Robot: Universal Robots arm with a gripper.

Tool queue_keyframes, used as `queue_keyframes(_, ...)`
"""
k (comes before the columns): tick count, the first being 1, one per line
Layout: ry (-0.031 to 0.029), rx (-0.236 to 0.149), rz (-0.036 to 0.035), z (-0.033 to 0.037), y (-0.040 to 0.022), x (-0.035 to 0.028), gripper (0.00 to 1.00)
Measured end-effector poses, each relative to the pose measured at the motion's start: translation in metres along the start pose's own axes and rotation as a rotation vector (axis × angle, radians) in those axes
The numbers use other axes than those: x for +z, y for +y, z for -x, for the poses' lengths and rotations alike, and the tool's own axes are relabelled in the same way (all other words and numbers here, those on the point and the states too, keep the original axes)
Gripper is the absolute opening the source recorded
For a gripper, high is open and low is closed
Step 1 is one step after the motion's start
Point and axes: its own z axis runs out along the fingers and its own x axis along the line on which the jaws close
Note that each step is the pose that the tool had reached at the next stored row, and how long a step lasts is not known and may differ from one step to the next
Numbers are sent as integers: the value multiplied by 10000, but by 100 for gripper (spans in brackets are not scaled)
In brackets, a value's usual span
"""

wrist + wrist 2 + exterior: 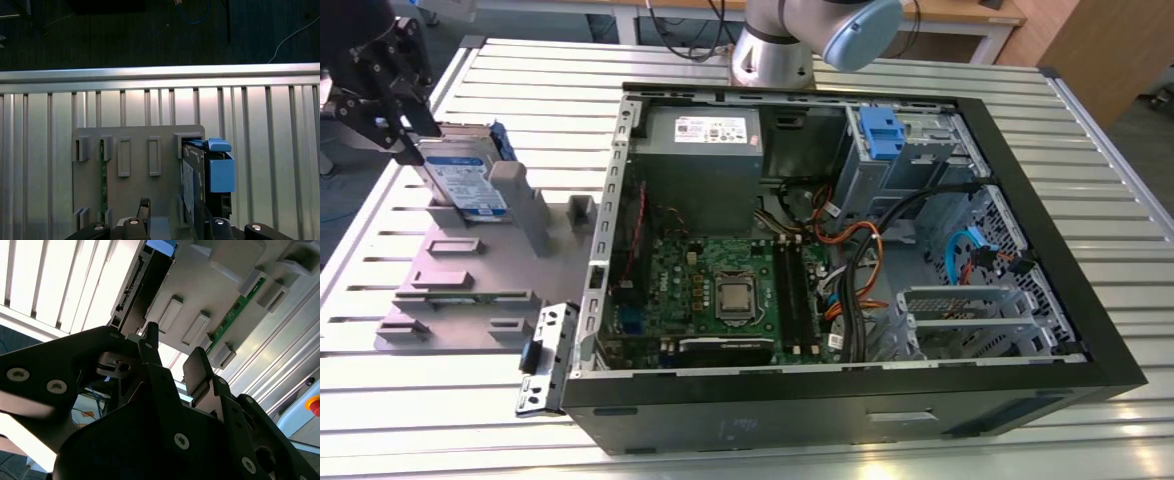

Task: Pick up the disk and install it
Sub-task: 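Pick up the disk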

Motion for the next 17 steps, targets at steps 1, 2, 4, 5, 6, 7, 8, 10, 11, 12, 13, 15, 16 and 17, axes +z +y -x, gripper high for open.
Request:
queue_keyframes(1, 0, 0, 0, 0, 0, 0, 47)
queue_keyframes(2, 2, 0, 1, -1, -3, 81, 47)
queue_keyframes(4, 2, 0, 1, -3, -8, 214, 47)
queue_keyframes(5, 2, 0, 1, -3, -8, 216, 47)
queue_keyframes(6, 1, 0, 1, -3, -8, 219, 47)
queue_keyframes(7, 1, 0, 0, -3, -9, 220, 47)
queue_keyframes(8, 2, 0, 1, -3, -9, 222, 47)
queue_keyframes(10, 2, 0, 1, -3, -9, 225, 47)
queue_keyframes(11, 2, 1, 1, -3, -9, 227, 47)
queue_keyframes(12, 2, 1, 1, -2, -8, 229, 47)
queue_keyframes(13, 2, 1, 1, -1, -7, 230, 47)
queue_keyframes(15, 1, 0, 0, 4, -2, 235, 47)
queue_keyframes(16, 2, -3, 0, 4, -1, 236, 47)
queue_keyframes(17, 2, -7, 1, 4, -1, 236, 47)
